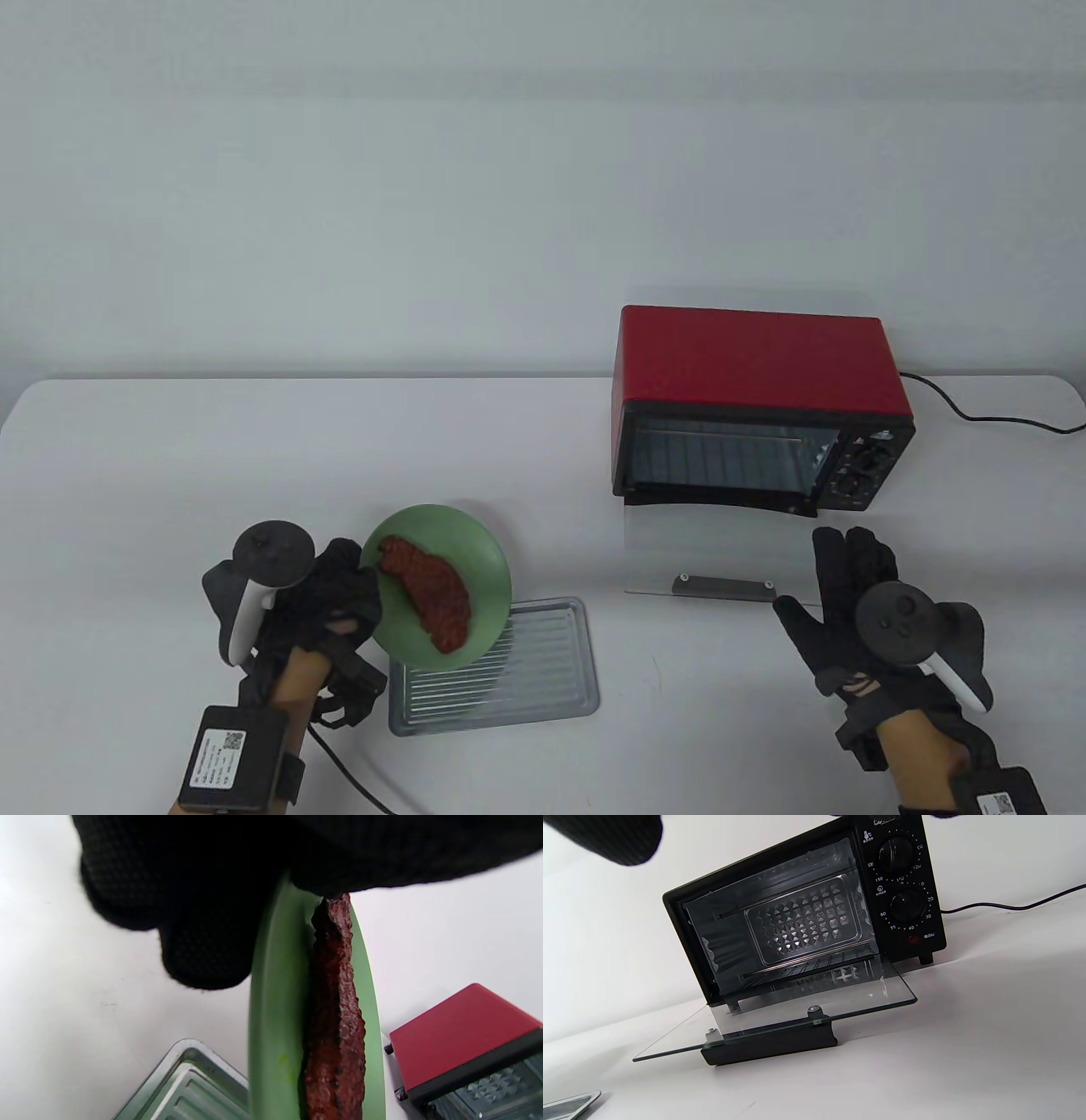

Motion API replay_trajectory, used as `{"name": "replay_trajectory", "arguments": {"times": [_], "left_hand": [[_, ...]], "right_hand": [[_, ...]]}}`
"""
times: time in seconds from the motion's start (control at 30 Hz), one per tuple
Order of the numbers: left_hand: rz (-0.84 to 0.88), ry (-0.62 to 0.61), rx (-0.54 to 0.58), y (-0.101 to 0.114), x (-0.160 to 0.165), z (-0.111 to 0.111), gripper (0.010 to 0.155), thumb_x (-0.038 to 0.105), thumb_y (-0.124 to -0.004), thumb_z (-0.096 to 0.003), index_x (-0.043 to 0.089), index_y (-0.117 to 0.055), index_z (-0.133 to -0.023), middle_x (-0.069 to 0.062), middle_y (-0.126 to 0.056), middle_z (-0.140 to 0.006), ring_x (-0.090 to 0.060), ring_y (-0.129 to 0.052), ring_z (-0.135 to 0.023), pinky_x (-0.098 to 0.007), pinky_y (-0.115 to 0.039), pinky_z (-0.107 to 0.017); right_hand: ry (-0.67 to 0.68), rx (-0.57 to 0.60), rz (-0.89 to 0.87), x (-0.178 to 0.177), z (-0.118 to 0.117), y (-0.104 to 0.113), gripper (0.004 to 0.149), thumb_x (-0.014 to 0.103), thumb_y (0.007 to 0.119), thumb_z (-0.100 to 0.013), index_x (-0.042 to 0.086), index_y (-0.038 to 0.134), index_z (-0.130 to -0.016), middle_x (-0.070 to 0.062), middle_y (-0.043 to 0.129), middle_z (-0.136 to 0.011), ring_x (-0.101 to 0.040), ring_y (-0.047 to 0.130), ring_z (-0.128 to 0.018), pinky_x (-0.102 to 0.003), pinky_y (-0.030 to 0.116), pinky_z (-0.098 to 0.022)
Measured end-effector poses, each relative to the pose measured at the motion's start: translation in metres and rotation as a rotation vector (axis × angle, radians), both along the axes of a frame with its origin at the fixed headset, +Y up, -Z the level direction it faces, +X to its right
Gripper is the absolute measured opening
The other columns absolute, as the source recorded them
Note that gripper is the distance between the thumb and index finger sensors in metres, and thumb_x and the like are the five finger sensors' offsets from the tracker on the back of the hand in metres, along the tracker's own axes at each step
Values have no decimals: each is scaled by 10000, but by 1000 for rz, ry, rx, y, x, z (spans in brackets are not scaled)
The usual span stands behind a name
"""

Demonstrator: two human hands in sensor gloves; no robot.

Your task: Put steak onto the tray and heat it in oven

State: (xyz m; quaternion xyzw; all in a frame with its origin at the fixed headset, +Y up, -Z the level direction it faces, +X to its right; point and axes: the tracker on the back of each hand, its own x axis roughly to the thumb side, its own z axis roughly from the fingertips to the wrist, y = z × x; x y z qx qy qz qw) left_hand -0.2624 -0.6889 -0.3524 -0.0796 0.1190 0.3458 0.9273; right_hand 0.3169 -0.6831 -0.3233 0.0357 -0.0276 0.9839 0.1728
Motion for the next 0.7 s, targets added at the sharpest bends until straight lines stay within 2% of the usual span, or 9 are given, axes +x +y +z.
{"name": "replay_trajectory", "arguments": {"times": [0.23,0.43,0.7], "left_hand": [[-118,-25,73,-8,19,11,497,408,-830,-451,237,-729,-907,-53,-986,-678,-208,-1142,-323,-296,-969,-285],[-209,-49,141,-2,35,19,494,409,-833,-449,239,-732,-902,-53,-987,-679,-211,-1146,-319,-295,-972,-282],[-208,-30,148,4,32,18,493,410,-828,-452,242,-729,-905,-54,-984,-686,-214,-1142,-327,-299,-969,-289]], "right_hand": [[6,7,-5,0,1,-1,870,714,610,-558,206,168,-1109,-238,190,-1130,-506,276,-1027,-699,421,-657],[9,5,-1,0,2,-1,868,713,608,-558,207,167,-1109,-238,192,-1130,-506,276,-1028,-696,421,-657],[13,0,-2,-1,3,-2,867,712,607,-559,206,167,-1108,-240,192,-1129,-509,274,-1026,-695,418,-657]]}}
